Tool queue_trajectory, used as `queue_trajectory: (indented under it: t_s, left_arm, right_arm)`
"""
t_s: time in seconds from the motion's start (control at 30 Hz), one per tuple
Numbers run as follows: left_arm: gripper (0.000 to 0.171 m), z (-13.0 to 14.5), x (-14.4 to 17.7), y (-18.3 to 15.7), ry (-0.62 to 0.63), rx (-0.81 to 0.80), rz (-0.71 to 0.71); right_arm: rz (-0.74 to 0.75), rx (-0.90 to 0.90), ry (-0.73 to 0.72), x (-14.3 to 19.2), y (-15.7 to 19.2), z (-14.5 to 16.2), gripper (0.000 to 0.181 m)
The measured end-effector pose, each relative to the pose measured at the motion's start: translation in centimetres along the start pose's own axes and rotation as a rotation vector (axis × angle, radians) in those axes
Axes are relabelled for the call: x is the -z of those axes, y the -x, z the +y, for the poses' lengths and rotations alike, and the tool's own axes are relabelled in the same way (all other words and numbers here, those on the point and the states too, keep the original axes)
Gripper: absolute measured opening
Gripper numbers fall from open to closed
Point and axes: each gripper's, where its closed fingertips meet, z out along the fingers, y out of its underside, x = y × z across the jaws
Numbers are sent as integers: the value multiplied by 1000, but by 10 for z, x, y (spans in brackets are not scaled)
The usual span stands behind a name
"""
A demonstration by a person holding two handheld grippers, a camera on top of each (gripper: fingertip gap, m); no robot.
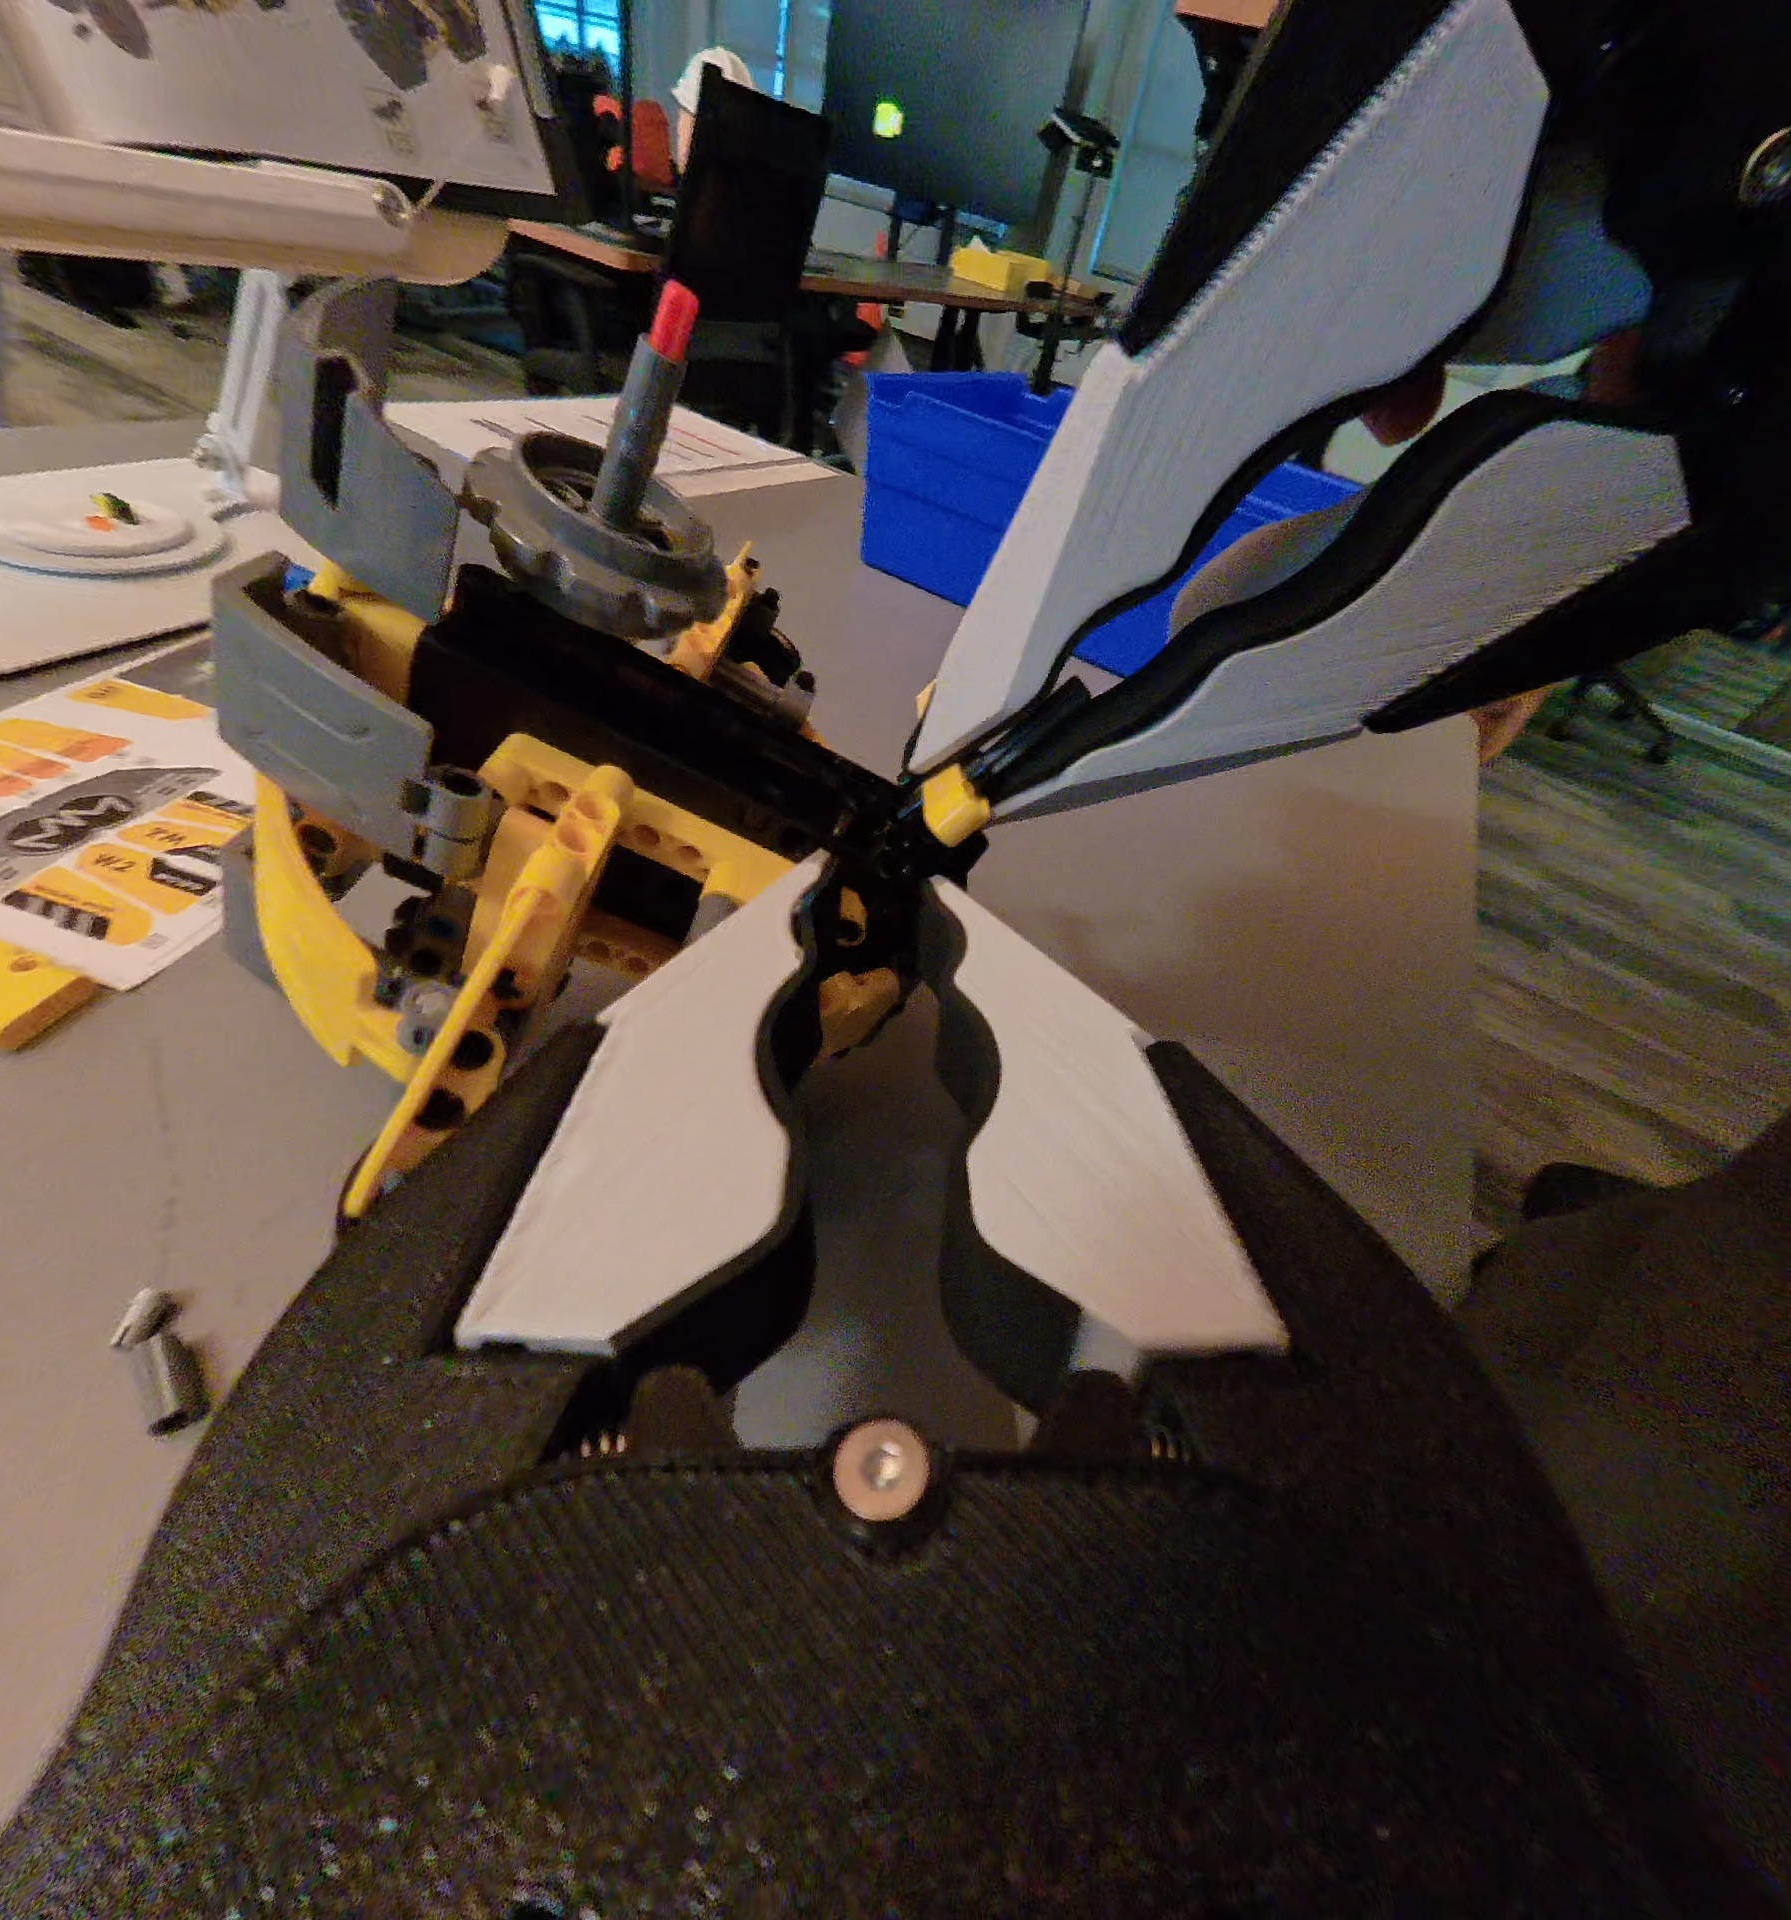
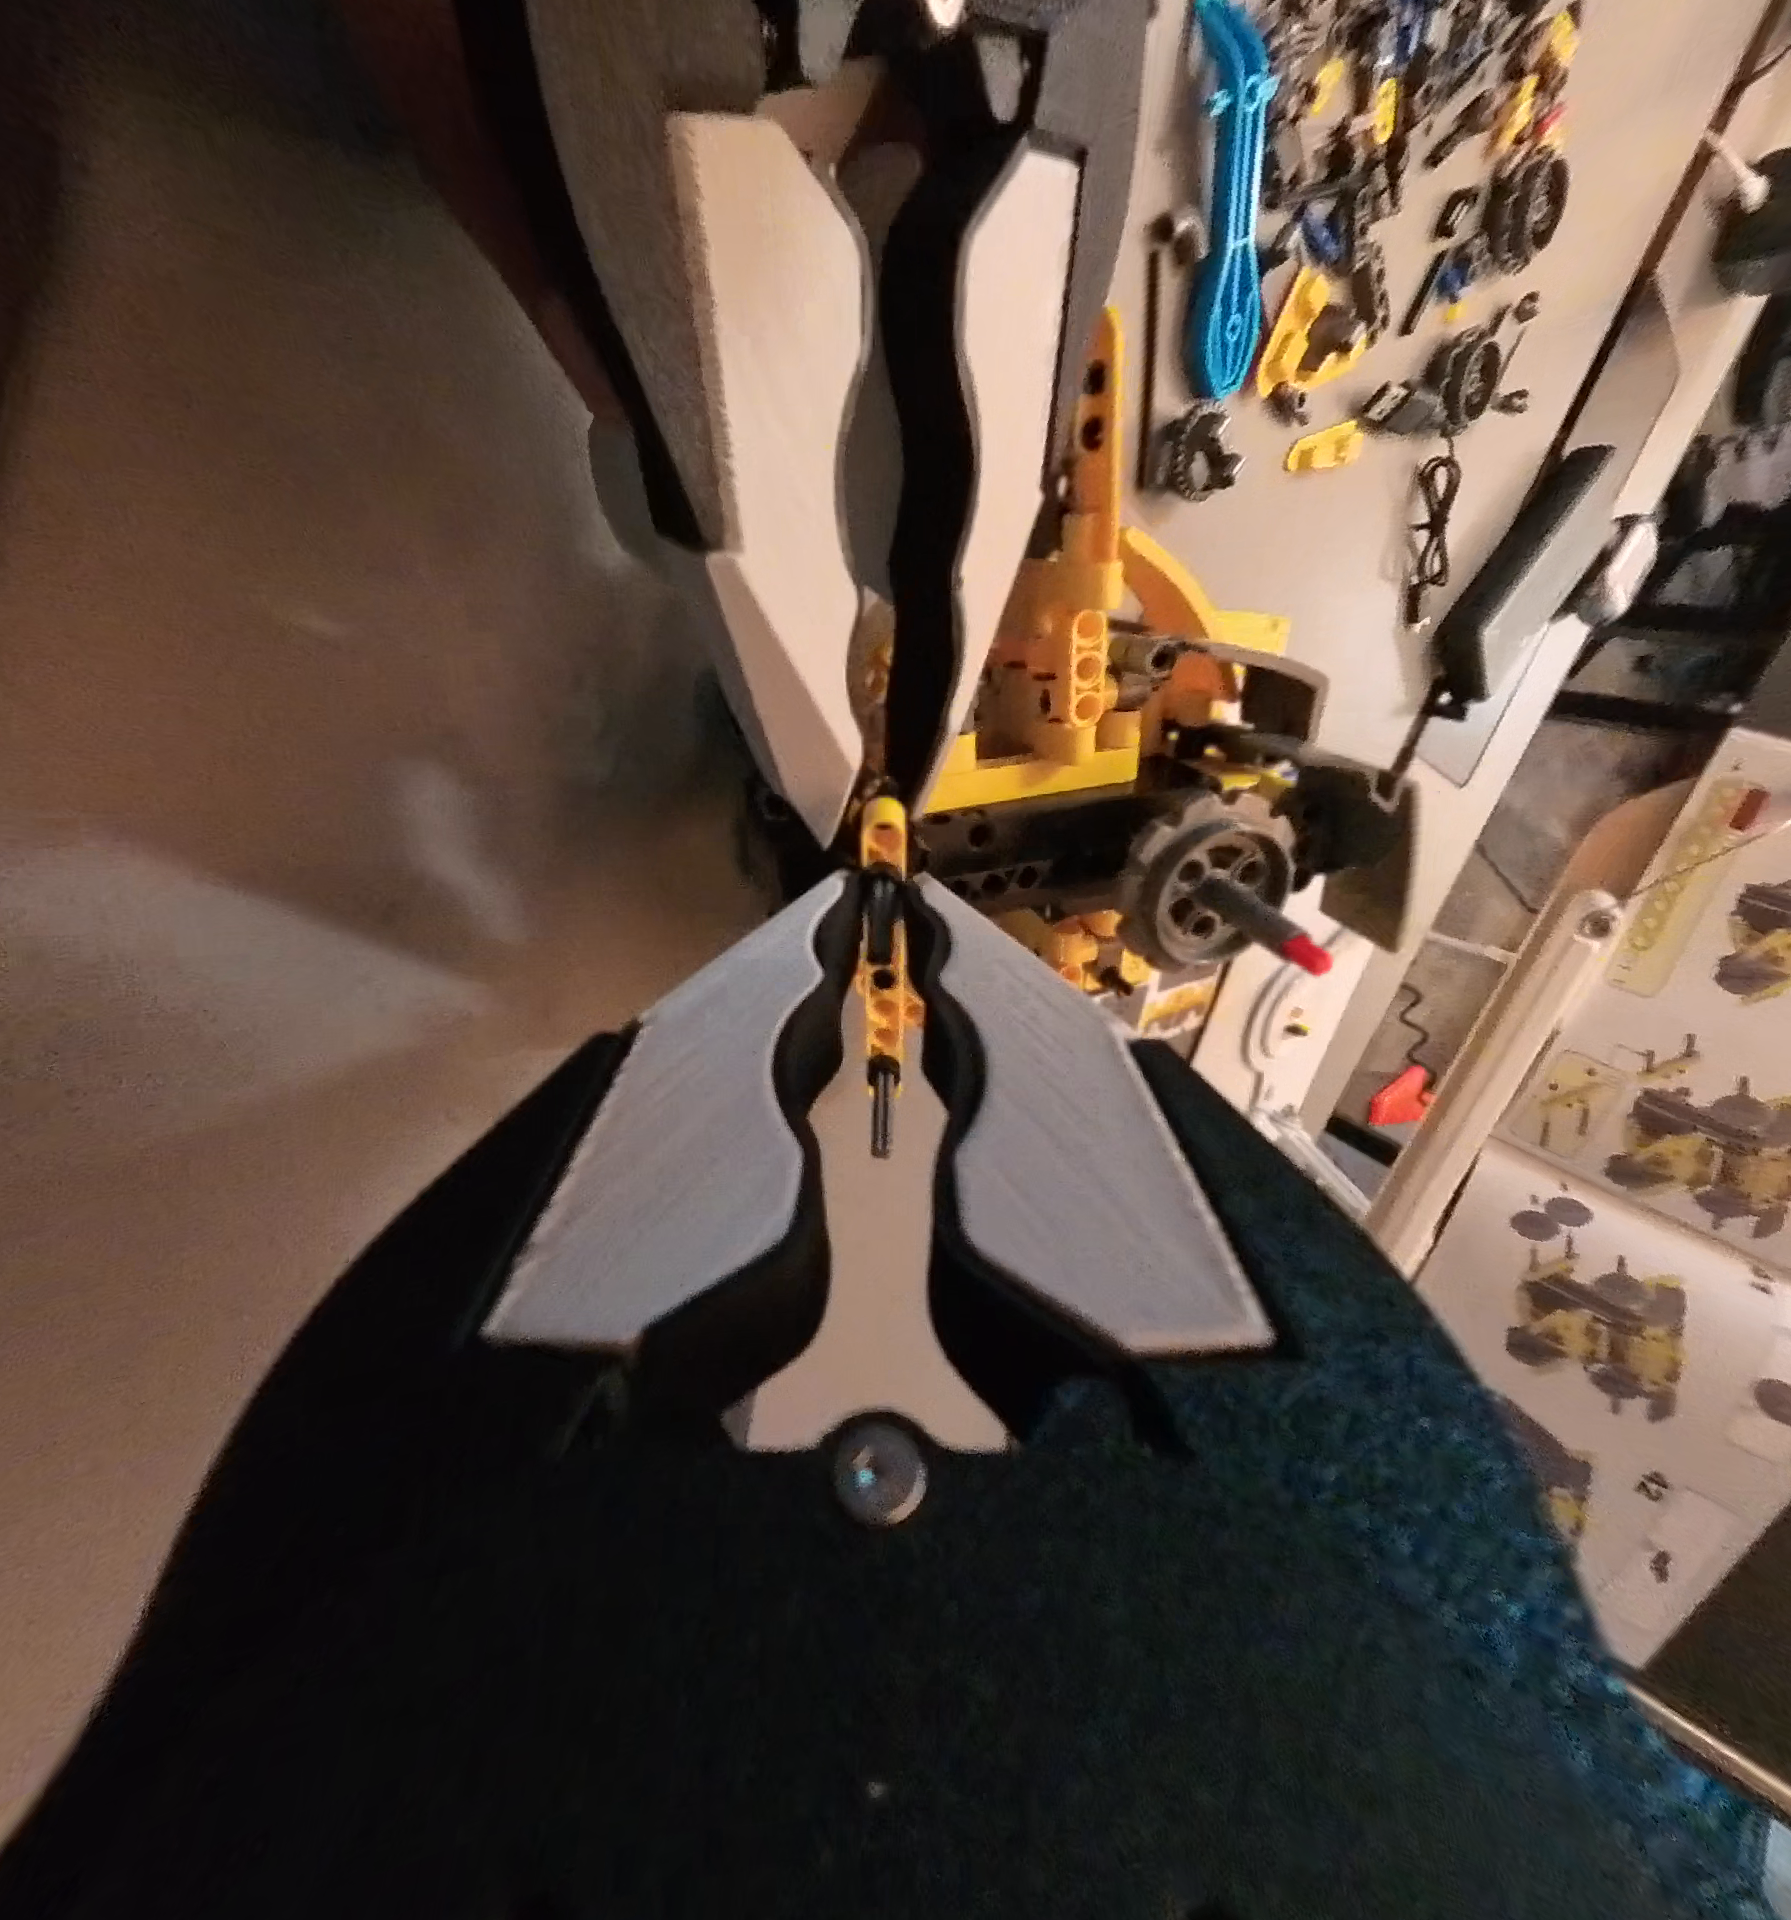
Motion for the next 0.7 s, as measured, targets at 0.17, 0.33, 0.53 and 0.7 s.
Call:
queue_trajectory:
  t_s: [0.17, 0.33, 0.53, 0.7]
  left_arm:
    - [7, -3, -2, 1, 4, 21, 53]
    - [6, -2, -3, 1, -1, 22, 63]
    - [8, -1, -1, 2, 2, 71, 83]
    - [8, -1, -1, 2, -1, 84, 80]
  right_arm:
    - [-83, 13, 46, 0, 0, 0, 7]
    - [-127, 20, 48, -2, -2, -3, 7]
    - [-197, -22, 8, -3, -3, -6, 7]
    - [-236, -32, -4, -5, -3, -8, 7]
